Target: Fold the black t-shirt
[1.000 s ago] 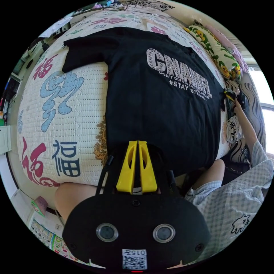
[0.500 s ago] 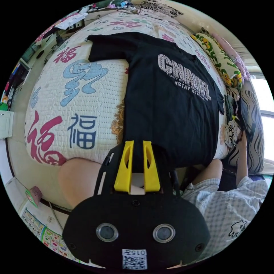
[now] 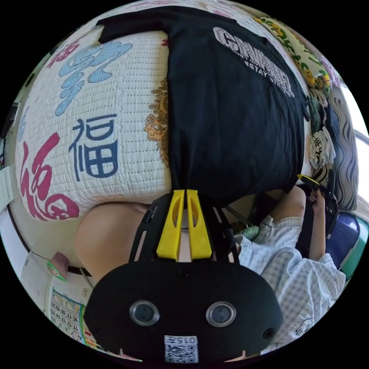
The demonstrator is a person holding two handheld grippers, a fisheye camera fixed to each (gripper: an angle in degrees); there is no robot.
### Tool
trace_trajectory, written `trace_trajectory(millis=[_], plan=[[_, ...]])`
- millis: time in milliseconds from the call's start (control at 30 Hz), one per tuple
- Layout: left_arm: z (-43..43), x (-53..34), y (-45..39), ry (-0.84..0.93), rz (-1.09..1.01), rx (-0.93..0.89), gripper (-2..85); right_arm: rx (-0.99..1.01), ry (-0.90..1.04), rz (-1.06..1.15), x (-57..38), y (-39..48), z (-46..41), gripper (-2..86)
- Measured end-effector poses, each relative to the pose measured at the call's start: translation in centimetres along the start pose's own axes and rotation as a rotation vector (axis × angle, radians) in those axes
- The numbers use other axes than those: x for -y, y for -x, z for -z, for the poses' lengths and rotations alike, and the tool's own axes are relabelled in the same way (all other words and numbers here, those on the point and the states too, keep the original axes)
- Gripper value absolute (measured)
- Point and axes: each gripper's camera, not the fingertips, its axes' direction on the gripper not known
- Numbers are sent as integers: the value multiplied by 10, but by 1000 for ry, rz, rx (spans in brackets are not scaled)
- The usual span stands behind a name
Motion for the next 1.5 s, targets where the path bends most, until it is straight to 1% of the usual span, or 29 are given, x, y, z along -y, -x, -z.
trace_trajectory(millis=[67, 133, 200, 300, 367, 433, 467, 500, 533, 633, 733, 900, 967, 1033, 1100, 1167, 1233, 1333, 1400, 1500], plan=[[5, -8, -6, -31, -11, 1, -1, 47, 16, 10, -1, 0, -4, 4], [12, -18, -15, -47, -50, 46, -5, -35, -9, -2, -9, -2, -1, 0], [12, -23, -20, -32, -65, 108, -7, -24, -37, -15, -17, -7, 0, -2], [5, -20, -23, -35, -47, 87, -8, -52, -24, -31, -16, -11, -14, 0], [-3, -16, -29, -18, -46, 95, -8, -68, 7, -47, -11, -12, -30, 1], [-15, -11, -35, 57, -27, 144, -7, -82, 27, -62, -7, -13, -42, 4], [-16, -11, -38, 67, -32, 134, -6, -80, 32, -68, -5, -14, -48, 6], [-14, -13, -44, 42, -60, 72, -4, -75, 34, -71, -5, -15, -53, 9], [-7, -18, -52, -23, -83, 19, -4, -71, 33, -74, -5, -15, -55, 10], [11, -23, -71, -151, -101, -27, -2, -61, -12, -64, -12, -12, -58, 15], [17, -18, -92, -192, -117, 47, -1, -133, -68, -44, -20, -4, -58, 14], [17, -23, -125, -279, -191, 174, -4, -334, -134, -54, -30, 7, -65, 7], [12, -21, -132, -261, -194, 206, -4, -374, -158, -64, -34, 7, -68, 3], [3, -12, -141, -223, -193, 199, -4, -385, -200, -75, -36, 8, -69, 0], [-5, -3, -150, -186, -193, 178, -4, -318, -271, -54, -35, 15, -73, -3], [-16, 10, -161, -121, -200, 150, -4, -254, -302, -14, -29, 24, -81, -4], [-35, 28, -180, -15, -221, 142, -5, -239, -296, -3, -18, 31, -95, -5], [-39, 36, -202, 10, -256, 237, -7, -274, -230, -13, 4, 35, -125, -6], [-39, 38, -210, 4, -249, 256, -7, -314, -190, -14, 13, 35, -145, -6], [-39, 41, -218, -4, -259, 268, -7, -378, -194, 0, 18, 35, -156, -6]])
